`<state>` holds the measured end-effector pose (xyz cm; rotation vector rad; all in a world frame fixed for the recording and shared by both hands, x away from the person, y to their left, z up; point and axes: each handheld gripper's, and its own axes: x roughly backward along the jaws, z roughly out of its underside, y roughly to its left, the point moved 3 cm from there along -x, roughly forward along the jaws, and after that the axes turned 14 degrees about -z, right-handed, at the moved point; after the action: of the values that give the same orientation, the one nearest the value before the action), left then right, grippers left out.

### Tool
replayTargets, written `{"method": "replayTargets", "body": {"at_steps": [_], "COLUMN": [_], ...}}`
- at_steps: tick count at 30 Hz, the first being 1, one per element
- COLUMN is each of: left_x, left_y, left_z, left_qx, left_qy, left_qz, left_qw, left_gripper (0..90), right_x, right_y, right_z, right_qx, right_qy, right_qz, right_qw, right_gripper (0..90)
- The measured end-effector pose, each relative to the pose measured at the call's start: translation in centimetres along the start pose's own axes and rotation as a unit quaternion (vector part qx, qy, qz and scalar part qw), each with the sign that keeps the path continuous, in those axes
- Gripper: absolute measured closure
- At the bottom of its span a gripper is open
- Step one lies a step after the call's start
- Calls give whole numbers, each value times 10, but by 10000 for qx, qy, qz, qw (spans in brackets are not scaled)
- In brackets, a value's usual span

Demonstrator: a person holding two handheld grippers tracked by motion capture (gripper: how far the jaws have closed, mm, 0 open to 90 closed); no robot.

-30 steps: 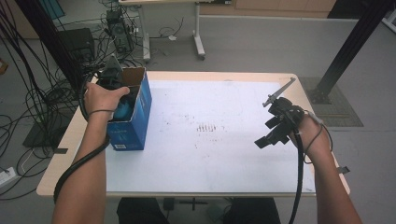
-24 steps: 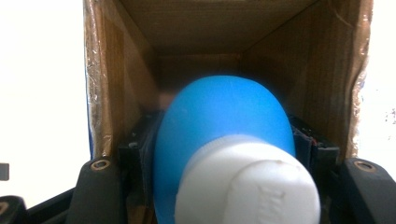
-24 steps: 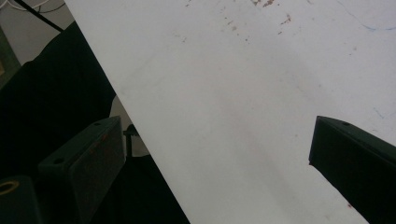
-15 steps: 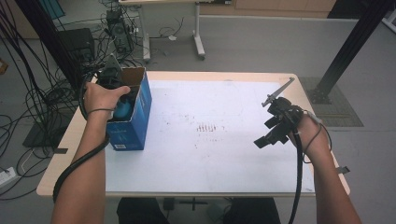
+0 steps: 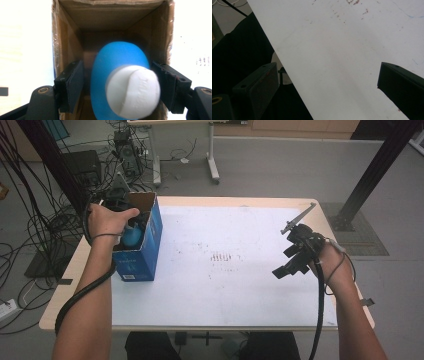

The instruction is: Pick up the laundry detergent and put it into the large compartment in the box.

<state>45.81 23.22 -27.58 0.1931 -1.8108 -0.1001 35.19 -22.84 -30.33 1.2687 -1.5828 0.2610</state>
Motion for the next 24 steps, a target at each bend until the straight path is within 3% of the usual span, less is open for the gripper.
{"method": "replayTargets", "body": {"at_steps": [14, 24], "left_x": [29, 64], "left_y": [-5, -7], "left_z": [3, 4], "left_qx": [-84, -145], "left_qy": [-174, -494], "left_qz": [11, -16], "left_qw": [9998, 9987], "left_gripper": [206, 108], "right_x": [3, 1], "right_y": [0, -1], "right_z": [-2, -5], "right_qx": [-8, 10], "right_qy": [-11, 37], "right_qz": [9, 9], "right_qw": [10000, 10000], "right_gripper": [35, 35]}}
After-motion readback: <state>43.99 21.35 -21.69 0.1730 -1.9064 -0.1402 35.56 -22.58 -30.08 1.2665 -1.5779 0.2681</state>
